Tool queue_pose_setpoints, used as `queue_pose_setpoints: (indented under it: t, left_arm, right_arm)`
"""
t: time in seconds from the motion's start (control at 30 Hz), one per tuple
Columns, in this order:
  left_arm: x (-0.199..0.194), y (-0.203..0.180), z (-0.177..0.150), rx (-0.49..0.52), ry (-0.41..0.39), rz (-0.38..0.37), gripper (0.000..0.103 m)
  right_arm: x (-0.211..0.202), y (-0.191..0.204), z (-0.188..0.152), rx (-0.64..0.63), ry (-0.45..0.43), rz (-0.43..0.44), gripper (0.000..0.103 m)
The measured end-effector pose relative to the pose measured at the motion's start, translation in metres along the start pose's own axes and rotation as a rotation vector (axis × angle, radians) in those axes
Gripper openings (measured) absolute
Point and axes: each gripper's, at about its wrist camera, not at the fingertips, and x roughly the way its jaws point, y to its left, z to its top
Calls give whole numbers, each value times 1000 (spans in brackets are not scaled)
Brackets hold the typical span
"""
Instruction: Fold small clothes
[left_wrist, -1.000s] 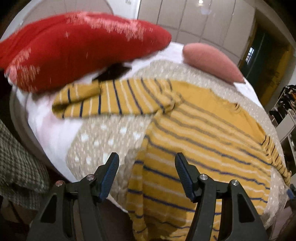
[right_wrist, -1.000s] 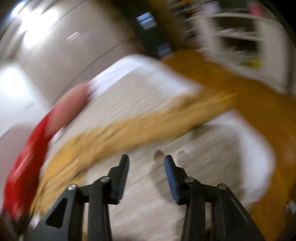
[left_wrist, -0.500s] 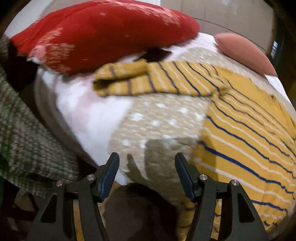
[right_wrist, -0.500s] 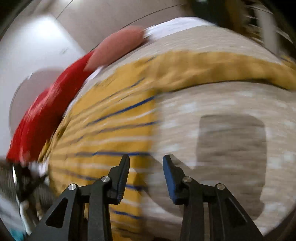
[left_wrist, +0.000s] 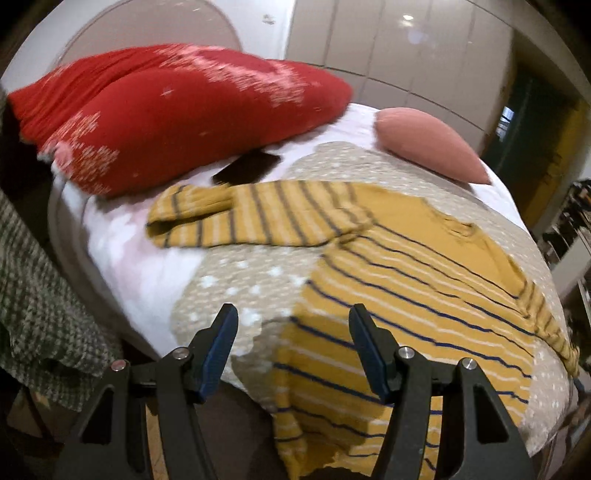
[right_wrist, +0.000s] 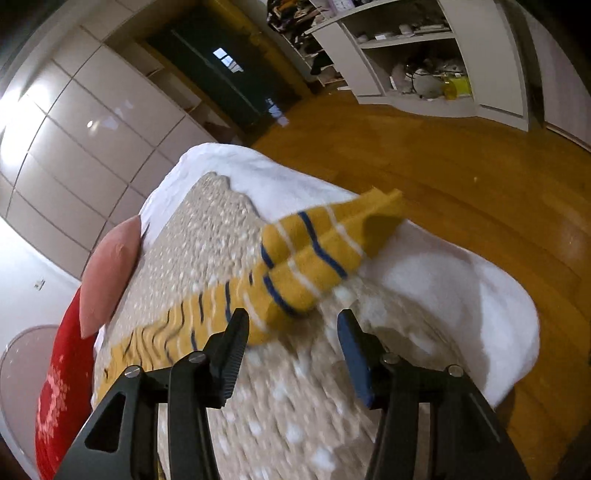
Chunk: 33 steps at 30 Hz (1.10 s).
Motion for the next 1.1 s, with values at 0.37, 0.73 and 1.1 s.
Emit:
queue_pose_setpoints:
  t: [0.37, 0.73, 1.1]
  left_arm:
    - [2, 10, -1, -27, -7, -34, 62]
    - [-1, 65, -6, -151, -41, -59, 62]
    - [-1, 119, -18, -235, -52, -49, 62]
  right_arm:
    - [44, 0, 35, 165, -18, -10, 13]
    - [11, 250, -37, -421, 23, 277, 13]
    - [92, 428, -252, -752, 468, 495, 18]
